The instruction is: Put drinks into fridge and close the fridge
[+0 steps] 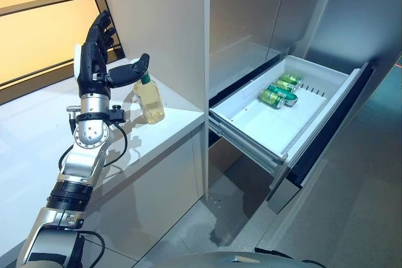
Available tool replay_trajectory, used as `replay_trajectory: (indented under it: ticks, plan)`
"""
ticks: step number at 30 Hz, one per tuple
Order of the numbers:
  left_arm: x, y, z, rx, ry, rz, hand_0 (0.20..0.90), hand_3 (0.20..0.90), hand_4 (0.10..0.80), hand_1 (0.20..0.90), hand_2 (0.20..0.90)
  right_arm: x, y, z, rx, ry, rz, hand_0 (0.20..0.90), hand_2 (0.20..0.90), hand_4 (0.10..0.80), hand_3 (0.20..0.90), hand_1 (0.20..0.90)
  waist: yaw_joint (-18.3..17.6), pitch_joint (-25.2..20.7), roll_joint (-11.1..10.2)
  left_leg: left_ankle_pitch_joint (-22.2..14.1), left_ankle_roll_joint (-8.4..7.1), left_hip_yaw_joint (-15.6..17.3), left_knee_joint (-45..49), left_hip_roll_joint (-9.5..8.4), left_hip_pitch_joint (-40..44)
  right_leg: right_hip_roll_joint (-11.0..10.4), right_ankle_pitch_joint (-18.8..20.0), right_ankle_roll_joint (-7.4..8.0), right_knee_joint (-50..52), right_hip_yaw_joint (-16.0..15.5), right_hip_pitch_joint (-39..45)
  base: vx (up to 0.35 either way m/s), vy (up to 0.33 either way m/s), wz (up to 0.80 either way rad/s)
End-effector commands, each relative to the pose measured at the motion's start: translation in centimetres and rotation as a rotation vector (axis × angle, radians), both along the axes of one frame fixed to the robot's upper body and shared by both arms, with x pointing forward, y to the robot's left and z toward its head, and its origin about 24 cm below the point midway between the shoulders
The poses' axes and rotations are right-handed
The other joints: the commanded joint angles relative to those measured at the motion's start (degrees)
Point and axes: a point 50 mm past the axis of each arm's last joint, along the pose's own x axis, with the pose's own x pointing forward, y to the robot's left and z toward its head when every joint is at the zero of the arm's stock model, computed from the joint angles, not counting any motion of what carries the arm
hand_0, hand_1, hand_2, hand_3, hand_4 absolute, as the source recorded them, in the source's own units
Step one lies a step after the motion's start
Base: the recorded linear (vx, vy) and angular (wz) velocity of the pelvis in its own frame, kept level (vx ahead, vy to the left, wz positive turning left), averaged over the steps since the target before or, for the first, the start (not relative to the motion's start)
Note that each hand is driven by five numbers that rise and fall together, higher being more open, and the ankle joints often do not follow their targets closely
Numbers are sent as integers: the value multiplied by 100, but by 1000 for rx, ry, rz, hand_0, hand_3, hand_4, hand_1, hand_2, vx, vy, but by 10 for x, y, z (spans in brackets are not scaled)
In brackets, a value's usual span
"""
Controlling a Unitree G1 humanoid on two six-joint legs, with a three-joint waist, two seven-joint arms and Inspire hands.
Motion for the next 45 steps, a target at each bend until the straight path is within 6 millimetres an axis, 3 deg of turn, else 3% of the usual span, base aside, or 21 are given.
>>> replay_trajectory:
  ticks: [1, 29, 38, 45]
  plan:
    - [8, -1, 46, 12, -180, 7, 900, 900, 800, 900, 900, -1, -6, 1, -15, 36, 62, 900, 900, 800, 900, 900, -68, 86, 134, -881, 159, 35, 230, -166, 198, 191, -457, 237, 734, -127, -404, 0, 0, 0]
    - [24, 17, -15, -55, 106, 42, 900, 900, 800, 900, 900, -6, -12, 2, -22, 61, 52, 900, 900, 800, 900, 900, -233, 159, 174, -917, 155, 216, 275, -161, 248, 191, -424, 297, 731, -48, -394, 6, 2, -1]
    - [25, 17, -15, -59, 101, 17, 900, 900, 800, 900, 900, -7, -13, 2, -21, 63, 52, 900, 900, 800, 900, 900, -253, 188, 174, -931, 165, 250, 278, -159, 259, 188, -421, 312, 740, -28, -398, 8, 2, -2]
    - [24, 1, -4, -39, 42, -137, 900, 900, 800, 900, 900, -7, -14, 2, -21, 61, 55, 900, 900, 800, 900, 900, -261, 204, 175, -946, 174, 268, 295, -163, 247, 187, -432, 317, 763, -9, -416, 0, 0, 0]
